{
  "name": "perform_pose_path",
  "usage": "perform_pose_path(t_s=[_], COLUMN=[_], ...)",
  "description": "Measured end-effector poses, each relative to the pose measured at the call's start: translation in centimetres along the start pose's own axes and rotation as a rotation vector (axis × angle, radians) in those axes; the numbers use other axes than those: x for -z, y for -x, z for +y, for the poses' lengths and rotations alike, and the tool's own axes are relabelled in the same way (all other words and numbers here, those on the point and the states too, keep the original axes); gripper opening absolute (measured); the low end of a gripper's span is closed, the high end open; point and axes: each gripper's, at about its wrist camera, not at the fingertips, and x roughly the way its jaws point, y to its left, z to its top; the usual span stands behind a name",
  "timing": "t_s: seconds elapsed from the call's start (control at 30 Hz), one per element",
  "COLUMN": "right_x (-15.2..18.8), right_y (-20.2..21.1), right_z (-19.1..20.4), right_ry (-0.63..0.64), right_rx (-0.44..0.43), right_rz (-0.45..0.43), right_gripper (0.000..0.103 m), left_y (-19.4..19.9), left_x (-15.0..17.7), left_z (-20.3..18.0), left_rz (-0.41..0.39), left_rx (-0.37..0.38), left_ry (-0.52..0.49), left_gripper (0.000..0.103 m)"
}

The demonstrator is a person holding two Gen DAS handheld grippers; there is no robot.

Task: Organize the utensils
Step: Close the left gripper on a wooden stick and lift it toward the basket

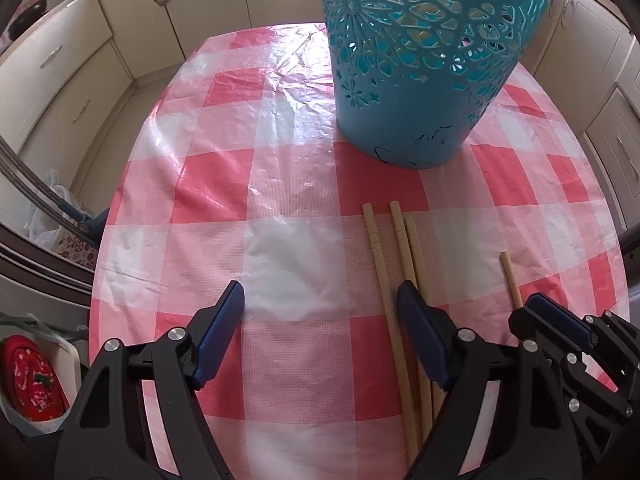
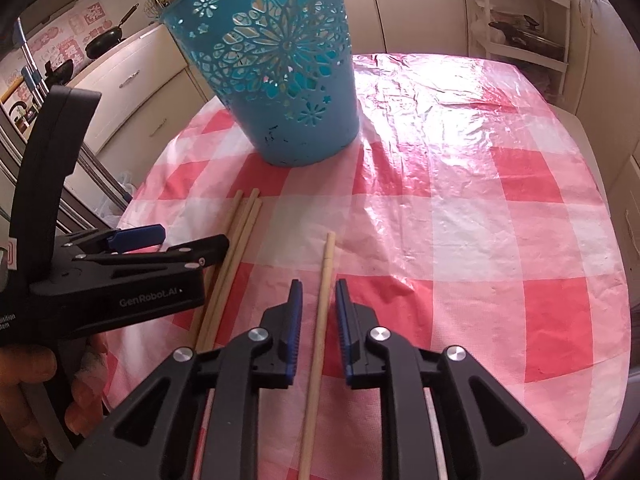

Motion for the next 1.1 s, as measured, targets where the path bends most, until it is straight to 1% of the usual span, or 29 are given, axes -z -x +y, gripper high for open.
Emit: perform_pose_path(t_s=[0.07, 0.13, 0.17, 0.2, 0.23, 0.27, 0.3, 0.33, 0.4, 0.5, 0.53, 0.57, 0.6, 0.63, 0.87, 1.1], right_x=[0.0, -0.1, -0.3, -0.5, -0.8, -1.1, -1.3, -1.4, -1.4, -1.2, -1.1, -1.1, -1.1, -1.1, -1.2, -1.1], right_y=[-0.2, -0.4, -0.6, -0.8, -1.0, -1.1, -1.0, -1.0, -1.0, -0.9, -0.9, -0.9, -0.9, -0.9, -1.0, -1.0], right_z=[0.2, 0.2, 0.2, 0.0, -0.3, -0.8, -1.2, -1.5, -1.5, -1.0, -0.8, -0.8, -0.9, -1.0, -1.1, -1.1], right_ry=[0.015, 0.034, 0.043, 0.043, 0.024, -0.004, -0.028, -0.044, -0.050, -0.015, -0.003, 0.000, -0.003, -0.008, -0.010, 0.002], right_rx=[0.015, 0.052, 0.075, 0.097, 0.102, 0.093, 0.083, 0.081, 0.076, 0.084, 0.089, 0.089, 0.084, 0.080, 0.082, 0.094], right_rz=[-0.002, -0.018, -0.030, -0.040, -0.046, -0.047, -0.052, -0.056, -0.045, -0.040, -0.043, -0.044, -0.045, -0.046, -0.066, -0.074], right_gripper=[0.014, 0.007, 0.006, 0.006, 0.006, 0.006, 0.006, 0.006, 0.006, 0.006, 0.006, 0.006, 0.006, 0.006, 0.006, 0.006], left_y=[0.1, 0.0, 0.1, 0.2, 0.2, 0.3, 0.2, 0.2, 0.0, -0.2, -0.3, -0.3, -0.6, -0.6, -0.5, -0.5], left_x=[0.0, -0.3, -0.4, -0.5, -0.7, -0.9, -1.0, -1.2, -1.6, -2.0, -2.2, -2.2, -2.4, -2.4, -2.1, -1.8], left_z=[0.0, 0.2, 0.1, 0.0, -0.1, -0.2, -0.1, 0.1, 0.4, 0.5, 0.4, 0.2, 0.1, 0.1, -0.1, -0.4], left_rz=[0.001, -0.004, -0.009, -0.012, -0.012, -0.007, -0.002, 0.005, 0.019, 0.026, 0.023, 0.014, 0.008, 0.005, -0.021, -0.045], left_rx=[0.006, 0.012, 0.018, 0.024, 0.032, 0.045, 0.059, 0.075, 0.100, 0.098, 0.094, 0.081, 0.076, 0.084, 0.098, 0.075], left_ry=[0.003, -0.001, -0.012, -0.023, -0.037, -0.050, -0.055, -0.054, -0.053, -0.064, -0.068, -0.083, -0.097, -0.099, -0.119, -0.148], left_gripper=[0.072, 0.061, 0.057, 0.046, 0.037, 0.033, 0.026, 0.023, 0.023, 0.023, 0.021, 0.016, 0.008, 0.006, 0.005, 0.006])
